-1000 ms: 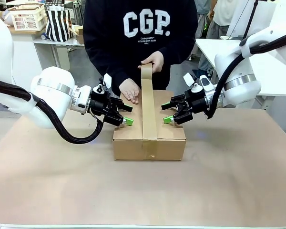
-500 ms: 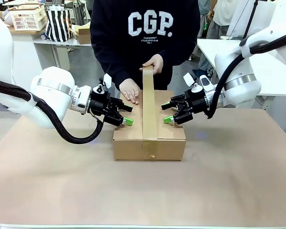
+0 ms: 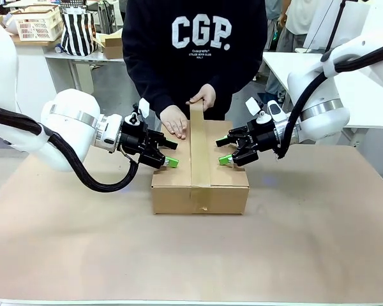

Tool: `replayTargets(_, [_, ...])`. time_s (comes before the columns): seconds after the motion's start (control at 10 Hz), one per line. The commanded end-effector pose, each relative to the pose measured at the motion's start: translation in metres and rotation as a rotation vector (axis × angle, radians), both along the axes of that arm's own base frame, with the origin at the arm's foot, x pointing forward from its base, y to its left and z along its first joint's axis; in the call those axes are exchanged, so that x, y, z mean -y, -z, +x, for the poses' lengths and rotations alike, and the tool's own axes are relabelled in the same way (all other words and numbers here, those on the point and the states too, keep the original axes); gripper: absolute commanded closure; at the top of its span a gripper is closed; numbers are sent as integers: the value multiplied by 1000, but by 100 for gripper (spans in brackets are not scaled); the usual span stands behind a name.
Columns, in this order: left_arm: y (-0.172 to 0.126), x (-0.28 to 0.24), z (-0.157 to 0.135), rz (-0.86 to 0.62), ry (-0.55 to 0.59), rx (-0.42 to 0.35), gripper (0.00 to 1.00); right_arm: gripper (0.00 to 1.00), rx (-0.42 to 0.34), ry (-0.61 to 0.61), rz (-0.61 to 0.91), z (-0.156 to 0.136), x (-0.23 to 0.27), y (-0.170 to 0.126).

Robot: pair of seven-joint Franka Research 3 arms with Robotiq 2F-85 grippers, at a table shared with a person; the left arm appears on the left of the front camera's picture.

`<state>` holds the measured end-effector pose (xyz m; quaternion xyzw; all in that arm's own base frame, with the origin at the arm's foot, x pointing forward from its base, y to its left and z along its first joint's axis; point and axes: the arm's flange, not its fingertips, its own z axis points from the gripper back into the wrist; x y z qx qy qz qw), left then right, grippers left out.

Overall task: Pack the gift set into the box.
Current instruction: Press and hold the closed box until the human finishes sealing it.

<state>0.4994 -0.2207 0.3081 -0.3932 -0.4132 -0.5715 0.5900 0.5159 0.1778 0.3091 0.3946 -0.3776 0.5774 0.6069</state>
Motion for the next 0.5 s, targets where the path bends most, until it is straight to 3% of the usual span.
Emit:
replayTargets(0.0, [4,-1,-2,3,6,9,0,0,-1,3,-9,-1,0,3])
replayTargets(0.4, [4,-1,-2,3,6,9,0,0,-1,3,-9,-1,0,3])
